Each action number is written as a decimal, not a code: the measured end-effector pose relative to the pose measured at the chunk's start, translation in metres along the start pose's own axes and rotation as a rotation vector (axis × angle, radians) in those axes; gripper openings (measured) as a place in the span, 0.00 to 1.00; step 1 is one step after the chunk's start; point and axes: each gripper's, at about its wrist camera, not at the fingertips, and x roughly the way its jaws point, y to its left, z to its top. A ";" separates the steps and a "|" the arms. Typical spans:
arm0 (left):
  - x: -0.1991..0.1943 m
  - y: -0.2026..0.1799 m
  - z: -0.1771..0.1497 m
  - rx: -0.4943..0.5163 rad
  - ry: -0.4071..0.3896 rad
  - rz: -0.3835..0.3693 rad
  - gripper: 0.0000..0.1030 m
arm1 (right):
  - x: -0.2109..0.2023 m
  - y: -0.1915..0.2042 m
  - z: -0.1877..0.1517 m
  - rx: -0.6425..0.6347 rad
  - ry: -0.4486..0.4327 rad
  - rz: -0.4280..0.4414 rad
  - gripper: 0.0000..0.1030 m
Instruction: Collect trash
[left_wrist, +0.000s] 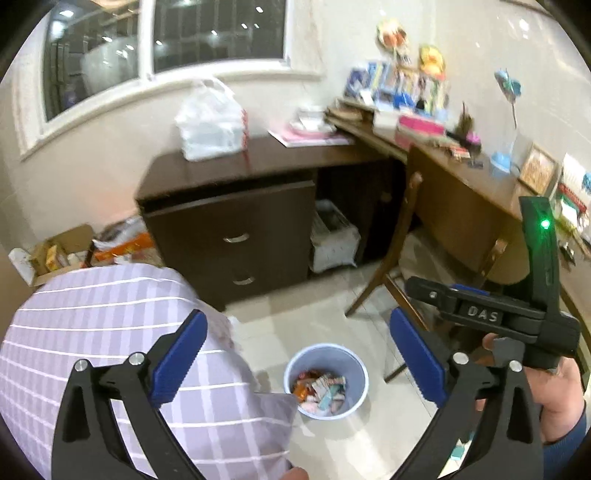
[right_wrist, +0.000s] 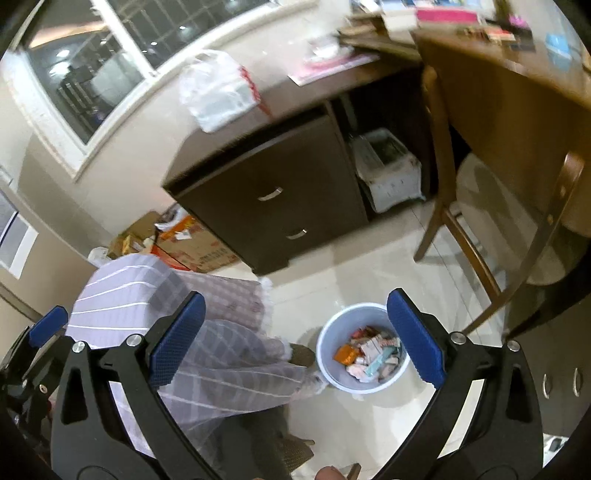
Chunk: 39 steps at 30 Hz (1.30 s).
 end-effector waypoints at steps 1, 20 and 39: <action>-0.010 0.005 0.000 0.008 -0.018 0.025 0.94 | -0.008 0.009 0.000 -0.014 -0.010 0.004 0.94; -0.221 0.115 -0.035 -0.129 -0.277 0.380 0.94 | -0.153 0.232 -0.046 -0.347 -0.190 0.146 0.94; -0.321 0.142 -0.053 -0.258 -0.424 0.465 0.95 | -0.237 0.315 -0.091 -0.487 -0.413 0.106 0.94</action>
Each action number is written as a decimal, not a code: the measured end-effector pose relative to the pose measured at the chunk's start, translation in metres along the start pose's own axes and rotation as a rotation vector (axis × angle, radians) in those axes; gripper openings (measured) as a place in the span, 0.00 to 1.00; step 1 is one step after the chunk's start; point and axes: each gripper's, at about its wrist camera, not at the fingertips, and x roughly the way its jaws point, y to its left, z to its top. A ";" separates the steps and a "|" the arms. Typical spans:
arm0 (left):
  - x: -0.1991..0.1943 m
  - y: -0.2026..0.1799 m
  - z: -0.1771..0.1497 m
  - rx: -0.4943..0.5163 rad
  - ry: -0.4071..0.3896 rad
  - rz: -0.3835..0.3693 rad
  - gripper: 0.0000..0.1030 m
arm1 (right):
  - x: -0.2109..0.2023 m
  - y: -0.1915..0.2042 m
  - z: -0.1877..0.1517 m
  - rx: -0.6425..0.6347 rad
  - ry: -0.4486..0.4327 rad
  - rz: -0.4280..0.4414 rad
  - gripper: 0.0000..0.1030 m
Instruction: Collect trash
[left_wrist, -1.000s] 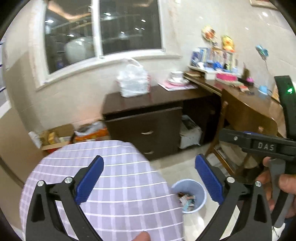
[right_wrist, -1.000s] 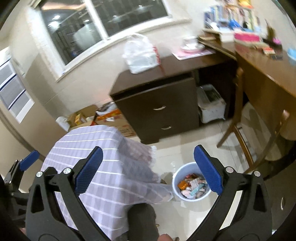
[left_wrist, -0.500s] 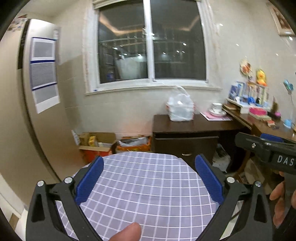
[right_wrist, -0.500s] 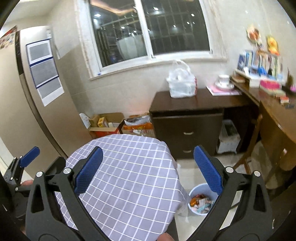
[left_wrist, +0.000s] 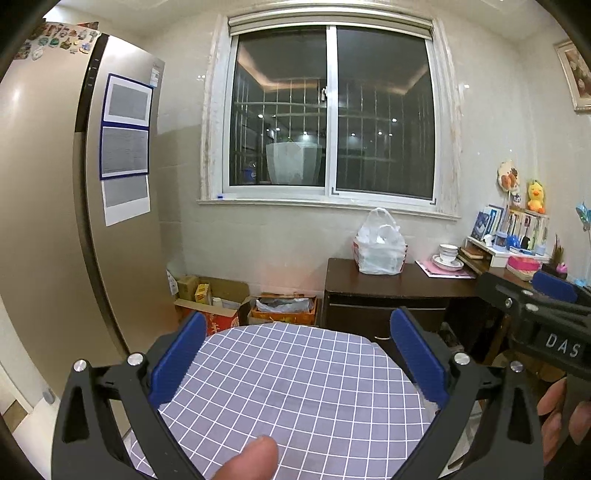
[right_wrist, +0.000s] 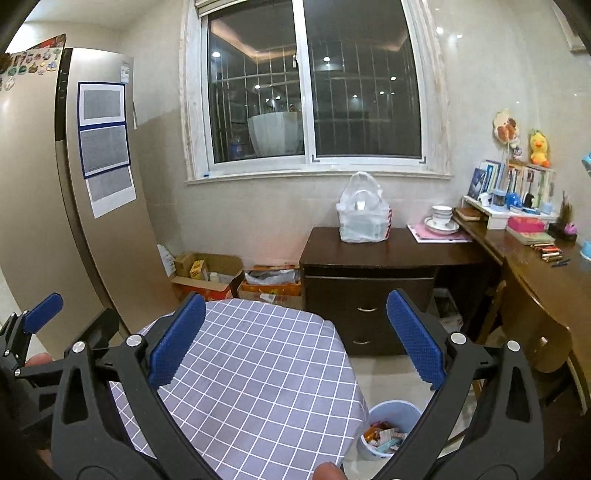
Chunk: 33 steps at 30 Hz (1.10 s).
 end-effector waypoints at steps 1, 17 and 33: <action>-0.001 0.000 0.000 -0.001 -0.002 0.002 0.95 | -0.002 0.000 0.000 0.001 -0.003 -0.003 0.94; -0.001 -0.006 -0.002 -0.002 0.011 -0.034 0.95 | -0.007 -0.006 0.001 0.002 -0.017 -0.026 0.94; -0.003 -0.010 -0.003 -0.015 -0.008 -0.048 0.95 | -0.004 -0.012 0.000 0.009 -0.012 -0.020 0.94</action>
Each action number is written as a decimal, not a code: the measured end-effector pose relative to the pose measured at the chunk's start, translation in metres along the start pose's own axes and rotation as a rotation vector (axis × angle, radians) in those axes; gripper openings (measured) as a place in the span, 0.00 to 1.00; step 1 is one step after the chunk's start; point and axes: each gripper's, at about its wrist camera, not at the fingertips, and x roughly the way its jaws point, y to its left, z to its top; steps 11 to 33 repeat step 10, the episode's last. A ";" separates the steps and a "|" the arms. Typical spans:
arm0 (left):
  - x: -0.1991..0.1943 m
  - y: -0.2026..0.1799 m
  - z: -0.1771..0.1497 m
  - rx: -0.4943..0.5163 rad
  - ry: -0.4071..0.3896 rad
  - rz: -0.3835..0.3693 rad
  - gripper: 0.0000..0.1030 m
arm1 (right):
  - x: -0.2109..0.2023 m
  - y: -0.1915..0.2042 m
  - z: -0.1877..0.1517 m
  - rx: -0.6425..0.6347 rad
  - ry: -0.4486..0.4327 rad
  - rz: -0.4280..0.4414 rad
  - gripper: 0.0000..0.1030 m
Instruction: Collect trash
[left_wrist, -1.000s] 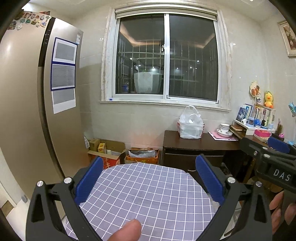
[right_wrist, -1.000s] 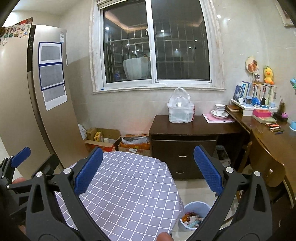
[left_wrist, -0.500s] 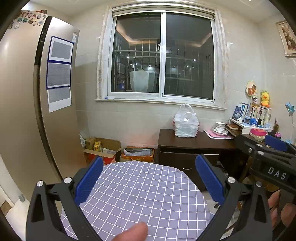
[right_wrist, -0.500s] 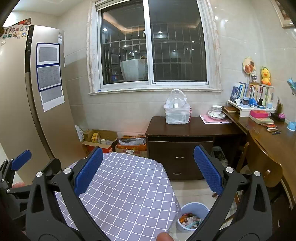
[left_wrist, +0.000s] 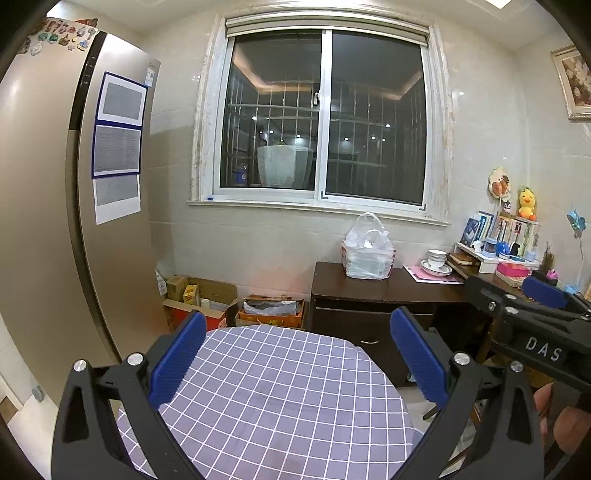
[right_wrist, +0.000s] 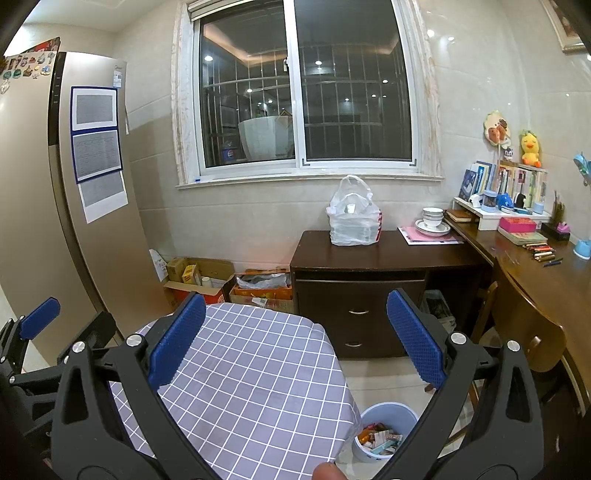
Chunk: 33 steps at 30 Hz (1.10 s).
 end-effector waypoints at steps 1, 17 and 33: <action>0.000 0.000 0.000 0.003 0.000 0.002 0.95 | 0.000 -0.001 0.000 0.000 0.000 -0.002 0.94; 0.003 -0.004 0.001 0.009 0.012 0.032 0.95 | 0.003 -0.004 -0.001 0.003 0.001 -0.002 0.94; 0.003 -0.004 0.001 0.009 0.012 0.032 0.95 | 0.003 -0.004 -0.001 0.003 0.001 -0.002 0.94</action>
